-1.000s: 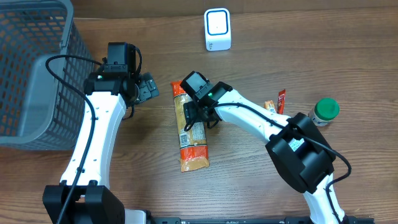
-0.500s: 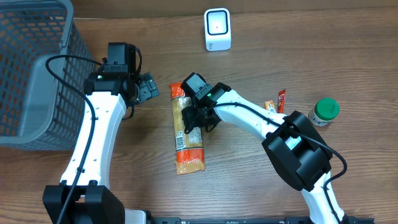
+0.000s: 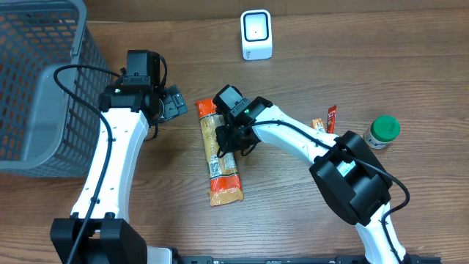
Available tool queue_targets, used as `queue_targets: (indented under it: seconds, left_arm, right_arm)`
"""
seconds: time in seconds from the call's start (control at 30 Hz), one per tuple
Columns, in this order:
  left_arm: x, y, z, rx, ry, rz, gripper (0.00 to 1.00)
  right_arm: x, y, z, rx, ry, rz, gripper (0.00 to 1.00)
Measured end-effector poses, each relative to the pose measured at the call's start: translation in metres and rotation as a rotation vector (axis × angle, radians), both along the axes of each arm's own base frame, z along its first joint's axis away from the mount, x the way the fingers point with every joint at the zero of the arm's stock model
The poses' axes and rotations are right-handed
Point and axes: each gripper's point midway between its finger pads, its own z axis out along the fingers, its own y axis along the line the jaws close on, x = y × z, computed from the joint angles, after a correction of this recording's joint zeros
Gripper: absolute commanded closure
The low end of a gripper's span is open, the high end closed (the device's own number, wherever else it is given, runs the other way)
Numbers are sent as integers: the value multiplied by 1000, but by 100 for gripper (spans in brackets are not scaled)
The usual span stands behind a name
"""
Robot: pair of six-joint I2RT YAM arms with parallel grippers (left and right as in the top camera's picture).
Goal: Scan the item barcode
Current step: 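Move the right gripper left and grasp the spaghetti pack's top end, then lift the spaghetti pack and swing it up toward the scanner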
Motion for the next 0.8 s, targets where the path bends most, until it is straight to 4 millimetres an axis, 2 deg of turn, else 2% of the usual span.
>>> queue_targets:
  seconds: [0.03, 0.33, 0.43, 0.6, 0.8]
  left_arm:
    - [0, 0, 0, 0, 0, 0, 0]
    - [0, 0, 0, 0, 0, 0, 1]
    - [0, 0, 0, 0, 0, 0, 0]
    - [0, 0, 0, 0, 0, 0, 0]
    - [0, 0, 0, 0, 0, 0, 0]
  right_arm:
    - [0, 1, 0, 2, -1, 2, 96]
    - [-2, -4, 0, -7, 19, -2, 96]
    - [-8, -12, 0, -32, 62, -6, 96]
    - [-4, -24, 5, -35, 63, 21, 96]
    - [2, -49, 28, -100, -20, 44, 96]
